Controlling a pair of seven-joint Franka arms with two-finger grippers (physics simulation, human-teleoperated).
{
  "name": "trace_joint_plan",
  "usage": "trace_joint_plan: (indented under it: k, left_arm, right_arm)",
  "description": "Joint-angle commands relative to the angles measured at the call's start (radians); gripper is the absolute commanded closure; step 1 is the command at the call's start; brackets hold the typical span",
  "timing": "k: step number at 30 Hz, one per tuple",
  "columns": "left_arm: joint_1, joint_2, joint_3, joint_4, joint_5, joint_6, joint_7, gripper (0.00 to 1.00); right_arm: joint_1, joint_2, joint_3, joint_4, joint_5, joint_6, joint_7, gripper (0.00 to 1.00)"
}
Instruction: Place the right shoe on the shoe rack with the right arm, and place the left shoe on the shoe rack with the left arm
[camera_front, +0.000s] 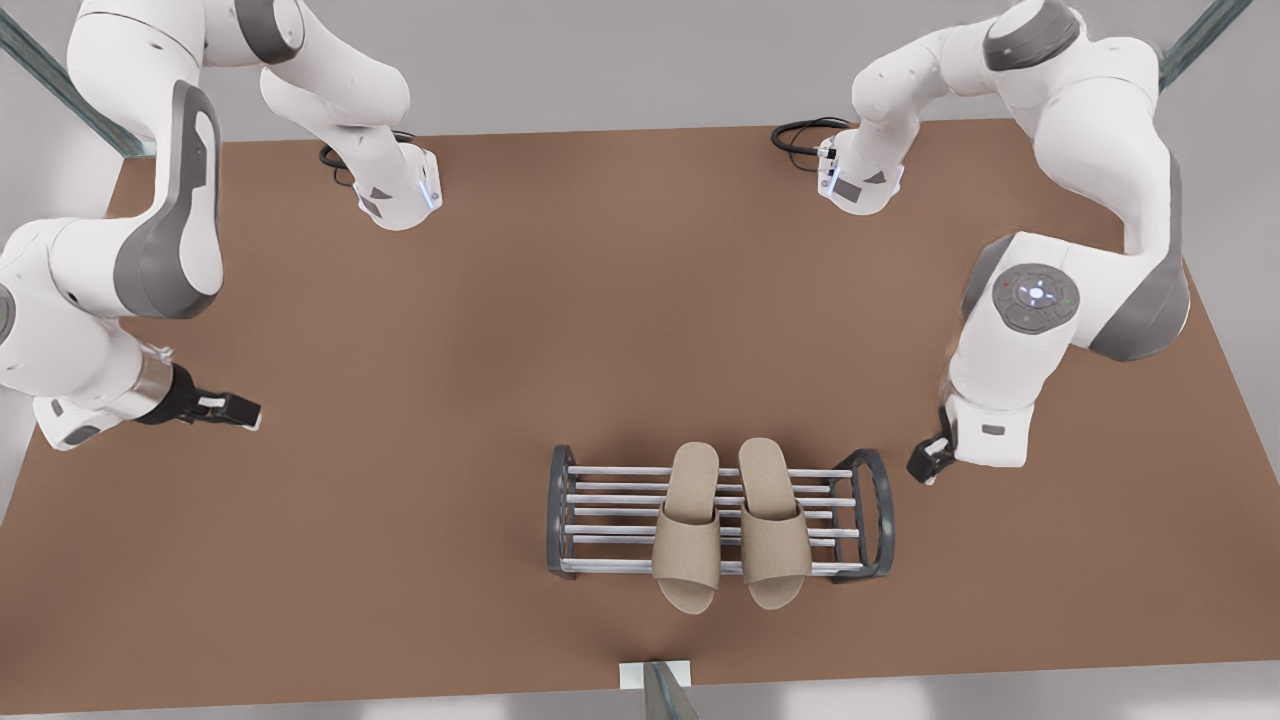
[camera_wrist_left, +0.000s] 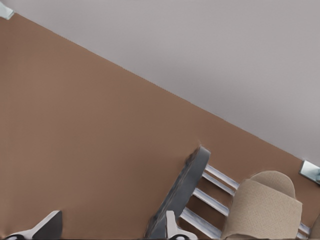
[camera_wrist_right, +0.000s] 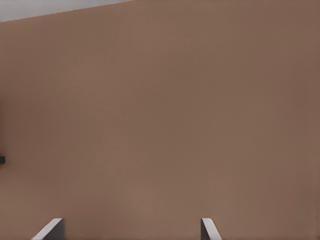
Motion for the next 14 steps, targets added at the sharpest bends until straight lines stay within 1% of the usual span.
trace_joint_plan:
  k: [1,2,3,4,5,7,8,9,10,14]
  left_arm:
    - [-0.363,-0.100,0.628,0.131,-0.598,-0.359,0.960,0.00]
    - [-0.545,-0.176,1.044,0.062,-0.918,-0.296,1.019,0.00]
    - [-0.514,-0.297,1.023,-0.134,-0.972,-0.089,1.020,0.00]
    - [-0.452,-0.498,0.910,-0.456,-0.949,0.192,1.023,0.00]
    - [-0.458,-0.517,0.893,-0.484,-0.854,0.203,1.005,0.00]
    - [-0.453,-0.457,0.893,-0.392,-0.846,0.200,1.053,0.00]
    - [-0.455,-0.420,0.894,-0.324,-0.844,0.189,1.050,0.00]
    - [-0.462,-0.416,0.894,-0.320,-0.844,0.189,1.042,0.00]
    - [-0.468,-0.414,0.894,-0.324,-0.843,0.186,1.036,0.00]
    - [-0.464,-0.403,0.894,-0.323,-0.843,0.187,1.039,0.00]
  right_arm:
    - [0.006,0.010,0.000,0.017,0.001,0.008,-0.033,0.00]
    - [0.014,0.009,0.008,0.032,0.003,0.006,-0.033,0.00]
    - [0.020,0.001,0.015,0.040,0.006,-0.008,-0.031,0.00]
    - [0.018,-0.001,0.037,0.058,0.009,-0.011,-0.033,0.00]
    - [0.018,-0.005,0.058,0.060,0.008,-0.011,-0.031,0.00]
    - [0.037,-0.002,0.106,0.060,0.006,-0.008,-0.027,0.00]
    - [0.084,0.006,0.109,0.058,-0.002,-0.005,-0.020,0.00]
    - [0.127,0.004,0.107,0.058,-0.020,-0.009,-0.016,0.00]
    - [0.138,0.004,0.109,0.055,-0.054,-0.011,-0.017,0.00]
    - [0.126,0.006,0.106,0.055,-0.054,-0.009,-0.024,0.00]
